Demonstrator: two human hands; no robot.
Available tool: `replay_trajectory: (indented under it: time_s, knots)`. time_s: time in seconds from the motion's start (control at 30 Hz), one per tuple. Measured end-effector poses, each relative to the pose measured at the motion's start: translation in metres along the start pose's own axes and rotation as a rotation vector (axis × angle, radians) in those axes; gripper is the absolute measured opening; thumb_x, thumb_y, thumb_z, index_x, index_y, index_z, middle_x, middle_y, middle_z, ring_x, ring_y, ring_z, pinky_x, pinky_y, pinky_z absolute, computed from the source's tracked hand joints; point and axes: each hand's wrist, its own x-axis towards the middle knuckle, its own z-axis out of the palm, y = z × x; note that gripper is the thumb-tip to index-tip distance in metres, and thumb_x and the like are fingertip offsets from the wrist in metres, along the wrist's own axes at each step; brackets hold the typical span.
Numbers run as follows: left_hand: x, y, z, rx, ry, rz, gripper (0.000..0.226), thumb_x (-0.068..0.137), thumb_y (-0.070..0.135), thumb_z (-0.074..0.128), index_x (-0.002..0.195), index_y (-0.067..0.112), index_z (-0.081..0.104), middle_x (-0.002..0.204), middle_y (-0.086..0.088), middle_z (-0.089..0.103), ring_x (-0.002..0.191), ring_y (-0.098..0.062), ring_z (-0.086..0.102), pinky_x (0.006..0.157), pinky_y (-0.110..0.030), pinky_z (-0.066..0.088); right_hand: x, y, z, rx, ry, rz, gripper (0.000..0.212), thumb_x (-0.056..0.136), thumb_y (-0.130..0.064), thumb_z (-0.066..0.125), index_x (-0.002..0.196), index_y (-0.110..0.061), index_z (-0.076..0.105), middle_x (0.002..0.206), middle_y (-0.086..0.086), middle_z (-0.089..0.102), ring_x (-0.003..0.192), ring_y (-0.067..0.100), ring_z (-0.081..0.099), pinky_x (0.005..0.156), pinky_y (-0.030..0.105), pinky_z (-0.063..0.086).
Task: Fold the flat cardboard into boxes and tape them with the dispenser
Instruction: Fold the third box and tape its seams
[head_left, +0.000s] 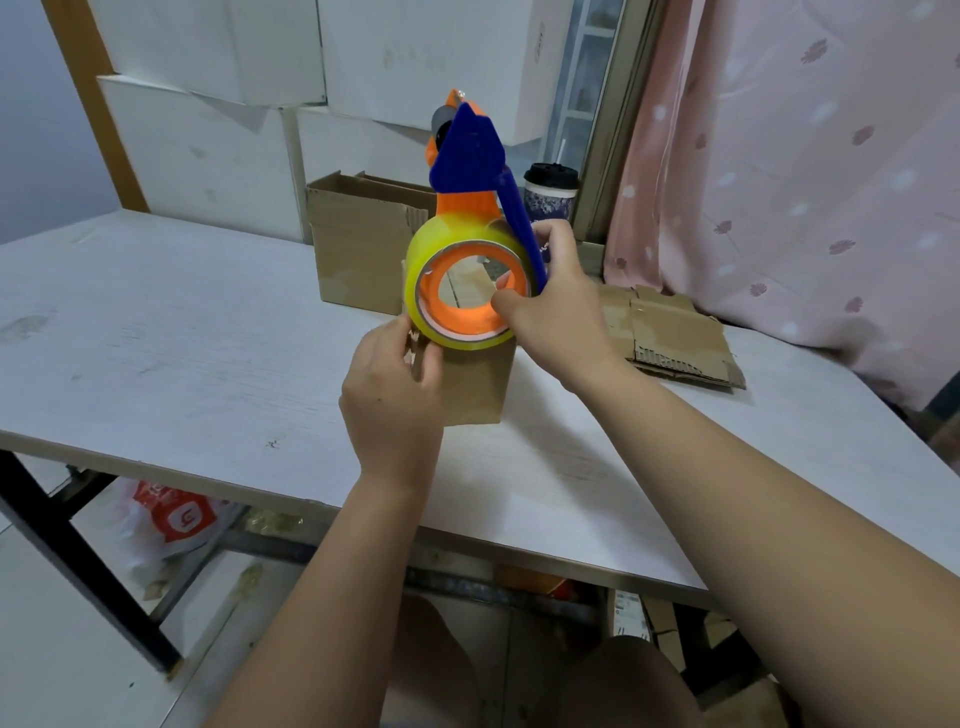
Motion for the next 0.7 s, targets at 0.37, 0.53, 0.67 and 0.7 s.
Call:
replay_trajectory:
  time_s: [0.37, 0.53, 0.67, 0.7]
  knots:
    - [0.002, -0.007, 0.001, 0.331, 0.117, 0.235, 0.016, 0.089, 0.020, 0.064, 0.098, 0.010, 0.072, 0.088, -0.007, 0.073, 0.080, -0.030, 0.065, 0.058, -0.027, 0.044, 0.013, -0.001, -0.011, 0.076, -0.049, 0.098, 0.035, 0.081, -0.008, 0.067, 0.101, -0.030, 0.047, 0.095, -0.004, 0.060, 0.083, 0.014, 0.062, 0.066, 0.032, 0.058]
    - [0.012, -0.018, -0.005, 0.469, 0.132, 0.490, 0.017, 0.090, 0.021, 0.059, 0.082, 0.011, 0.070, 0.084, -0.005, 0.073, 0.079, -0.031, 0.060, 0.054, -0.022, 0.034, 0.019, -0.008, -0.021, -0.010, -0.100, 0.067, 0.038, 0.079, -0.009, 0.070, 0.107, -0.026, 0.051, 0.093, -0.007, 0.060, 0.081, 0.013, 0.061, 0.060, 0.026, 0.055]
    - [0.019, -0.018, -0.008, 0.454, 0.097, 0.565, 0.022, 0.092, 0.025, 0.055, 0.085, 0.012, 0.072, 0.087, -0.003, 0.074, 0.093, -0.033, 0.064, 0.055, -0.028, 0.048, 0.023, -0.010, -0.030, -0.146, -0.127, -0.003, 0.035, 0.078, -0.009, 0.070, 0.103, -0.024, 0.050, 0.090, -0.009, 0.059, 0.078, 0.010, 0.060, 0.062, 0.025, 0.053]
    - [0.019, -0.018, -0.008, 0.451, 0.089, 0.571, 0.020, 0.092, 0.024, 0.057, 0.088, 0.012, 0.072, 0.088, -0.003, 0.074, 0.095, -0.032, 0.064, 0.055, -0.029, 0.048, 0.024, -0.011, -0.033, -0.166, -0.130, -0.009, 0.034, 0.078, -0.009, 0.070, 0.102, -0.024, 0.050, 0.090, -0.009, 0.059, 0.079, 0.009, 0.060, 0.062, 0.025, 0.053]
